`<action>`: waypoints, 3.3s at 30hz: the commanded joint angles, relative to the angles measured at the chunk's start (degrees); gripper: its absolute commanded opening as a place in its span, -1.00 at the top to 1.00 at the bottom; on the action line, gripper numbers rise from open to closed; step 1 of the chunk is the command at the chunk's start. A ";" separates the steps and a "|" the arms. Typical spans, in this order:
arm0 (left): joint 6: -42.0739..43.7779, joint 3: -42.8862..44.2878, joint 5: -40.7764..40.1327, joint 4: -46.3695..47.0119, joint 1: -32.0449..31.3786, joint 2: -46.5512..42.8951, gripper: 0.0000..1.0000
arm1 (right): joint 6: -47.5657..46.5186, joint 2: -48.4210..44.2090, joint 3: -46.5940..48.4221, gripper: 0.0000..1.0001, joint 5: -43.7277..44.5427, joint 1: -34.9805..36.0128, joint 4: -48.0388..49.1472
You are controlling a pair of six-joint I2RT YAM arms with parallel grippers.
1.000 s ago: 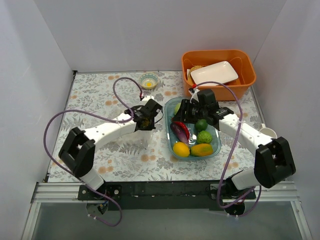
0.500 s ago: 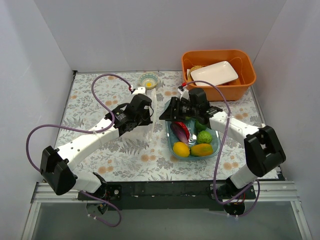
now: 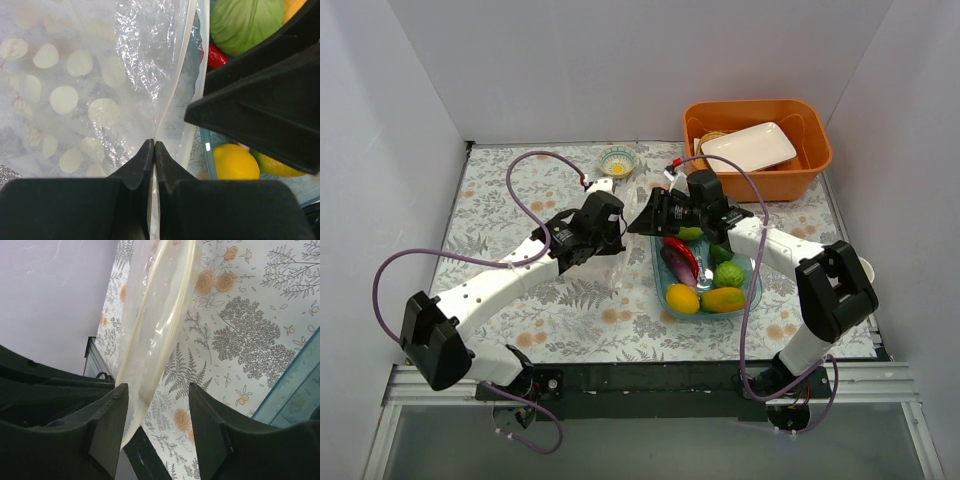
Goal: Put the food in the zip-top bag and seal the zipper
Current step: Open the zipper of the food storage bag at the center of the board.
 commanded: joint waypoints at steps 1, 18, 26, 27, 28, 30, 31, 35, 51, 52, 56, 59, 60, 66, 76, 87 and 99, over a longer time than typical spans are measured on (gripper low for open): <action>0.99 -0.63 1.24 1.44 -0.03 -3.33 1.00 | -1.16 2.58 4.38 -0.12 0.46 0.26 0.81; -2.26 8.06 -19.49 -14.37 2.35 -3.42 0.85 | -10.66 8.57 14.57 0.97 21.11 4.21 -21.51; 1.78 9.93 -13.02 -9.81 2.61 -2.20 0.04 | -9.25 8.22 14.05 0.97 19.89 6.32 -18.71; 1.95 9.75 -11.87 -9.55 2.61 -1.24 -0.05 | -9.08 7.70 13.79 0.97 19.72 6.41 -18.01; 1.95 9.48 -10.81 -8.93 2.61 -0.70 -0.14 | -8.99 7.52 13.79 0.97 19.19 6.41 -17.83; 5.27 7.56 -3.97 -6.57 2.61 -0.61 -0.37 | -8.72 7.08 13.78 0.97 18.92 6.41 -17.65; 5.38 6.94 -2.21 -4.64 2.53 -0.79 -0.43 | -8.64 7.07 13.70 0.97 18.66 6.41 -17.56; 5.29 4.13 5.36 -1.99 2.52 -1.58 -0.52 | -8.28 6.55 13.61 0.97 18.75 6.41 -17.21; -2.00 4.03 0.80 -2.77 -0.02 7.03 -0.19 | -8.02 5.67 13.96 0.97 19.54 6.41 -17.91; -2.35 3.95 0.28 -3.12 -0.29 7.47 -0.15 | -8.11 5.67 13.96 0.97 19.71 6.41 -17.91; -3.41 4.56 -3.06 -4.18 -0.82 9.05 -0.09 | -8.20 5.58 14.05 0.97 19.71 6.41 -18.00; -3.76 5.17 -4.12 -4.01 -0.90 10.20 -0.08 | -8.20 5.76 14.14 0.97 19.36 6.41 -18.18; -3.85 5.70 -5.26 -4.09 -0.99 10.46 -0.04 | -8.28 5.76 14.14 0.97 19.36 6.41 -18.18; -3.59 7.81 -8.78 -5.67 -1.25 12.83 0.37 | -8.55 5.32 13.61 0.97 19.71 6.41 -18.62; -4.73 12.38 -19.85 -14.19 -1.08 13.02 1.00 | -9.07 6.01 11.59 0.97 21.55 6.41 -19.14; -3.06 14.76 -23.45 -18.59 2.88 5.89 1.00 | -11.18 13.05 14.74 0.97 25.51 6.50 -23.27; -2.79 8.34 -17.66 -12.09 2.96 7.30 1.00 | -13.20 6.47 15.72 0.50 22.86 6.76 -20.46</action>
